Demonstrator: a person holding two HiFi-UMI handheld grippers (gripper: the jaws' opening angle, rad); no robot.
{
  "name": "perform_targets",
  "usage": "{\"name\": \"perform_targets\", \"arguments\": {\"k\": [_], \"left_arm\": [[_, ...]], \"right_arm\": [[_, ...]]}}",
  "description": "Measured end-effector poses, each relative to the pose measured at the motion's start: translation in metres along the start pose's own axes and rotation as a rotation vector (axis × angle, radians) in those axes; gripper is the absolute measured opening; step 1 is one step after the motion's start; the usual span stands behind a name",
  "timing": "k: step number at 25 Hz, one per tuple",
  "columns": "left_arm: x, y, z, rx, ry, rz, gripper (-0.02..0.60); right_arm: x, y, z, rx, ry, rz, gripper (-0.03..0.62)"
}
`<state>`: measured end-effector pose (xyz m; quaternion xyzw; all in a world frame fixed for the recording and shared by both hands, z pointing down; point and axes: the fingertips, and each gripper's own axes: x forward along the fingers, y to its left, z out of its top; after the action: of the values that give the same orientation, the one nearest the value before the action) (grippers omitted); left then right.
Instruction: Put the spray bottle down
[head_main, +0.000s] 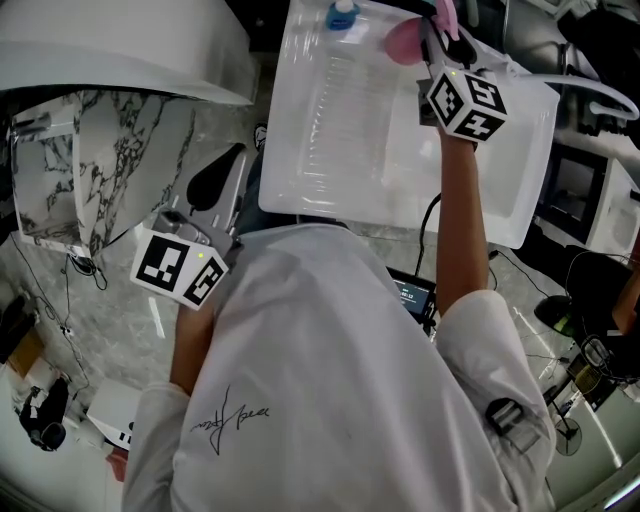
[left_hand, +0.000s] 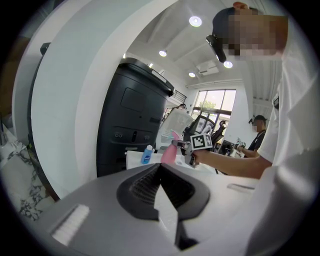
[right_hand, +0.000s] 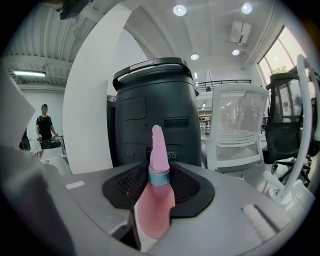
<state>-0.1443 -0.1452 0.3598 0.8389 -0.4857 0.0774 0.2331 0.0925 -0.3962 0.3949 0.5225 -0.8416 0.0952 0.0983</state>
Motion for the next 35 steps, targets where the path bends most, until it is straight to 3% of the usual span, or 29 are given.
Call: {"name": "perform_targets", "arguments": {"k": [15, 35], "left_arm": [[-0.01, 0.01, 0.001, -0.017, -0.017, 0.015, 0.005], [-0.01, 0.007, -0.004, -0.05, -0.023, -0.007, 0.005]], "right_arm": [[0.012, -0.005, -0.009, -0.004, -0.048, -0.061, 0.127], [0.01, 0.007, -0.018, -0.071, -0.103, -0.073, 0.127]]}}
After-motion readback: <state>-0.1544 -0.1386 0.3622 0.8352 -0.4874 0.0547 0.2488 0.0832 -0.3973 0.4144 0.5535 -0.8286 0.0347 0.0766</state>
